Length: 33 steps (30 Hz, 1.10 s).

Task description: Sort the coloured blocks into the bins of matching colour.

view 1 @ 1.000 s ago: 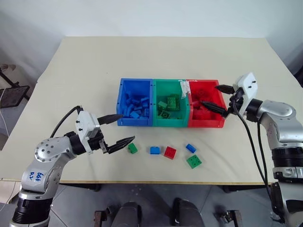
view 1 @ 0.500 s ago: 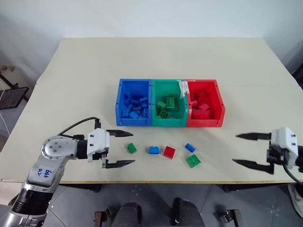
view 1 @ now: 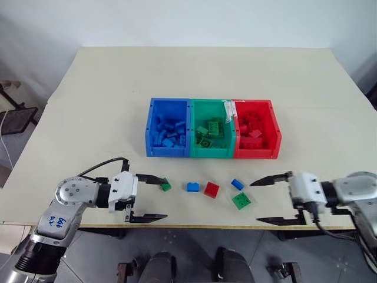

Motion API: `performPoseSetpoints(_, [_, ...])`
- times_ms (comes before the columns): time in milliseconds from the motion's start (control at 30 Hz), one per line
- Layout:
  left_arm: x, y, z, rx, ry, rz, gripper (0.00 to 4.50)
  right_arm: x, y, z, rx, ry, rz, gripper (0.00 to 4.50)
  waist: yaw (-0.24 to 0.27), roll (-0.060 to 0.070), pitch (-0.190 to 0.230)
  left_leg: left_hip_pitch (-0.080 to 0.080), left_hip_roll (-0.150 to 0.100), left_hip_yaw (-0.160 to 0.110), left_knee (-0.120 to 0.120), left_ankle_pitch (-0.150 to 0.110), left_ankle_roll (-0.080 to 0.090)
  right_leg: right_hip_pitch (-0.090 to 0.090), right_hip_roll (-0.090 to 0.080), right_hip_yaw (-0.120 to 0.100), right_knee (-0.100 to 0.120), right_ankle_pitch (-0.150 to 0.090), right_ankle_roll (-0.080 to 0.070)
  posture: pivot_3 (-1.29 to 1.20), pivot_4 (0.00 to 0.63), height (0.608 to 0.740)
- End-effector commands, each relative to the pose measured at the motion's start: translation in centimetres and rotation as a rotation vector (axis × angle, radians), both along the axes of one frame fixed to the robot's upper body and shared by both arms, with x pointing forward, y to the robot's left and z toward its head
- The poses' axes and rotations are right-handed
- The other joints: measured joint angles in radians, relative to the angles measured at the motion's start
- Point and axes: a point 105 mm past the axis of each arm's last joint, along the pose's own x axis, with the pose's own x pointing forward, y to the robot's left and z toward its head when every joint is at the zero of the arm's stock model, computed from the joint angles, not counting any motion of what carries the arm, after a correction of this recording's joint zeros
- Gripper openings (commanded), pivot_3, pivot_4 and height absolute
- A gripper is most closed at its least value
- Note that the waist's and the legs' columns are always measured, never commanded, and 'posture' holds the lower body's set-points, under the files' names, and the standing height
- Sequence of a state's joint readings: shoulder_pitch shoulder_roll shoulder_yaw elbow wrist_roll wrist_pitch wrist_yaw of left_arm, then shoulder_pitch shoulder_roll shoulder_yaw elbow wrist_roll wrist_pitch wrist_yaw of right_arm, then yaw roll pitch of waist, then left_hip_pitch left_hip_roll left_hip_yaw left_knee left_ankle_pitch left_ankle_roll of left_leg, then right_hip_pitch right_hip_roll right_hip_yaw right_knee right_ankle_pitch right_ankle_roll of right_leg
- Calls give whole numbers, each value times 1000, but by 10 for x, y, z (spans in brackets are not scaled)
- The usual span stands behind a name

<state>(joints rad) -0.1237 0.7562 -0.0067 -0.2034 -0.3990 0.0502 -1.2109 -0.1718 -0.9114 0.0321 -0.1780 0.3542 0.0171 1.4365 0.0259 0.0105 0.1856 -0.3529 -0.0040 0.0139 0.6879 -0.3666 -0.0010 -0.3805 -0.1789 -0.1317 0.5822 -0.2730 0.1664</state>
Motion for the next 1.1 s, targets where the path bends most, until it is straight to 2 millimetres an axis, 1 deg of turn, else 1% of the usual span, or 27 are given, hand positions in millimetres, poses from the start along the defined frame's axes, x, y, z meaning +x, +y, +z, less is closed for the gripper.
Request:
performPoseSetpoints(33, [-1, 4, 7, -1, -48, 14, 4500, 4, 3, -13, -65, -1, 62, 4483, 1, 0, 0, 0, 0, 0, 0, 0, 0, 0, 0, 0, 0, 0, 0, 0, 150, 740])
performPoseSetpoints(67, [0, 5, 8, -4, -50, 23, 4500, 7, 3, -16, -84, -4, 72, 4483, -1, 0, 0, 0, 0, 0, 0, 0, 0, 0, 0, 0, 0, 0, 0, 0, 150, 740])
performPoseSetpoints(167, [0, 6, 8, -9, -57, 41, 4500, 15, 3, -24, -111, -12, 78, 3859, -3, 0, 0, 0, 0, 0, 0, 0, 0, 0, 0, 0, 0, 0, 0, 0, 150, 740])
performPoseSetpoints(233, [-1, 7, 8, -12, -60, 51, 4500, 23, 1, -29, -134, -23, 68, 3214, -5, 0, 0, 0, 0, 0, 0, 0, 0, 0, 0, 0, 1, 0, 0, 0, 150, 740])
performPoseSetpoints(267, [-1, 7, 7, -13, -60, 54, 4500, 25, 1, -30, -142, -27, 64, 2822, -5, 0, 0, 1, 0, 0, 0, 0, 0, 0, 0, 0, 1, 0, 0, 0, 150, 740])
performPoseSetpoints(400, [-4, 8, 6, -21, -63, 70, 4500, 30, 2, -29, -129, -28, 68, 1458, -4, 0, 0, 0, 0, 0, 0, 0, 0, 0, 0, -1, 1, 0, 0, 0, 150, 740])
performPoseSetpoints(533, [-5, 9, 6, -30, -76, 94, 4500, 31, 5, -23, -96, -25, 55, 1449, -4, 0, 0, 0, 0, 0, 1, 0, 0, 0, 0, 0, 1, 0, 0, 0, 150, 740])
performPoseSetpoints(567, [-5, 10, 7, -35, -79, 103, 4500, 32, 6, -18, -64, -25, 45, 1449, -5, 0, 0, 0, 0, 0, 1, 0, 0, 0, 0, 0, 1, 0, 0, 0, 150, 740])
performPoseSetpoints(600, [-4, 11, 8, -43, -84, 115, 4500, 33, 9, -10, -18, -19, 30, 1449, -4, 0, 0, 0, 0, 0, 1, 0, 0, 0, 0, 0, 1, 0, 0, 0, 150, 740])
performPoseSetpoints(667, [-1, 13, 13, -80, -90, 160, 4500, 31, 17, 13, 125, 22, 9, 1449, -4, 0, 0, 0, 0, 0, 1, 0, 0, 0, 0, 0, 1, 0, 0, 0, 150, 740])
performPoseSetpoints(700, [1, 16, 16, -104, -95, 192, 4500, 35, 22, 26, 199, 36, -25, 1449, -4, 0, 0, 0, 0, 0, 1, 0, 0, 0, 0, 0, 1, 0, 0, 0, 150, 740])
performPoseSetpoints(767, [8, 23, 25, -164, -106, 278, 4500, 52, 30, 55, 333, 23, -121, 1449, -6, 0, 0, 0, 1, -1, 1, 0, 0, 0, 0, 0, 1, 0, 0, 0, 150, 740])
performPoseSetpoints(833, [11, 29, 29, -205, -108, 345, 4500, 75, 36, 75, 401, -35, -235, 1449, -13, 0, 0, 0, 1, -1, 2, 0, 0, 0, 0, 0, 2, 0, 0, 0, 150, 740])
performPoseSetpoints(867, [12, 31, 30, -213, -107, 366, 4500, 84, 38, 82, 423, -54, -277, 1449, -15, 0, 0, 1, 1, -1, 2, 0, 0, 0, 0, 0, 3, 0, 0, 0, 150, 740])
performPoseSetpoints(933, [13, 34, 30, -219, -108, 399, 4500, 102, 45, 92, 434, -100, -335, 1449, -21, 0, 0, 0, 1, -2, 2, -1, -1, -1, 0, 0, 4, 0, 0, 0, 150, 740])
performPoseSetpoints(1000, [14, 36, 32, -234, -101, 427, 4500, 119, 53, 97, 430, -129, -377, 1449, -21, 0, 0, 0, 1, -2, 1, -1, -1, -2, 0, -1, 5, 0, 0, 0, 150, 740])
performPoseSetpoints(1100, [15, 38, 36, -255, -90, 451, 4500, 146, 57, 97, 401, -157, -482, 1449, -26, 0, 0, -2, 0, -2, 1, -1, -1, -4, 0, -1, 5, 0, 0, 0, 150, 740])
